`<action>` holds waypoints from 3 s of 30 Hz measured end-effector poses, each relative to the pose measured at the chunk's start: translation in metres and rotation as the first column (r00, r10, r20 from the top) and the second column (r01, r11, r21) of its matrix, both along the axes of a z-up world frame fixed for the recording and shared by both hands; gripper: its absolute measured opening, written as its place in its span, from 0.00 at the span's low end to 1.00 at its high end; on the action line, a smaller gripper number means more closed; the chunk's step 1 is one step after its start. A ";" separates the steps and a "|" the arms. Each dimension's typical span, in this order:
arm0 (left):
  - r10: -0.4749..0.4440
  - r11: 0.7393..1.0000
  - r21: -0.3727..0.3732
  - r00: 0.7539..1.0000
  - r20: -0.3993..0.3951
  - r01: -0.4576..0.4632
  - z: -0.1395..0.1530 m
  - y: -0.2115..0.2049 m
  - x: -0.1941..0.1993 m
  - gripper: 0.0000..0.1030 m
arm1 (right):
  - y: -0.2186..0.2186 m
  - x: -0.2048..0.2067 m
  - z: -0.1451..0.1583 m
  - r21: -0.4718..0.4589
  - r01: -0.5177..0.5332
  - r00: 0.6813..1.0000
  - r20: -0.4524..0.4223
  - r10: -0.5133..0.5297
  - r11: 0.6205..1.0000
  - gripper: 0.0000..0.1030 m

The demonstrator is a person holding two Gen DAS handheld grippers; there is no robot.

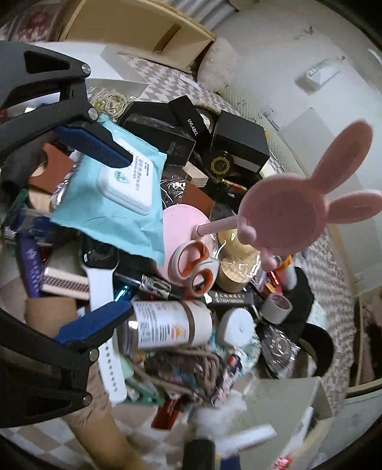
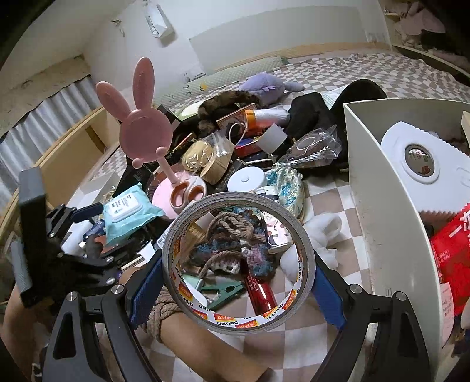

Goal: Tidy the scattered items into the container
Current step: 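Close the right gripper on the tape roll while the left moves toward the white jar, then close the left gripper on the white toothpick jar while the right holds the tape roll, then lift the jar and tape roll and carry both toward the white box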

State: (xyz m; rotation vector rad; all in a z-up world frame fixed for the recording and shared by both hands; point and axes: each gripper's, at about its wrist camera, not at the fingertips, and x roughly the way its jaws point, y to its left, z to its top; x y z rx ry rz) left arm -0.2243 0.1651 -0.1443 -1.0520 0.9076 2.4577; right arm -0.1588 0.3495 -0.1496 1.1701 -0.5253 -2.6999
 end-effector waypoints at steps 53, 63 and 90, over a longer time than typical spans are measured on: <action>-0.605 0.774 0.143 0.652 0.457 0.617 -0.022 0.086 -0.018 0.99 | 0.020 0.003 0.005 -0.255 -0.077 0.996 -0.070 0.061 0.964 0.88; -0.614 0.769 0.179 0.629 0.477 0.614 -0.016 0.058 -0.002 0.99 | 0.020 0.001 0.002 -0.270 -0.081 0.996 -0.061 0.067 0.959 0.88; -0.253 0.918 0.364 0.938 0.237 0.155 -0.010 0.022 0.030 0.78 | 0.011 0.003 0.003 -0.224 -0.080 0.997 -0.040 0.073 0.971 0.88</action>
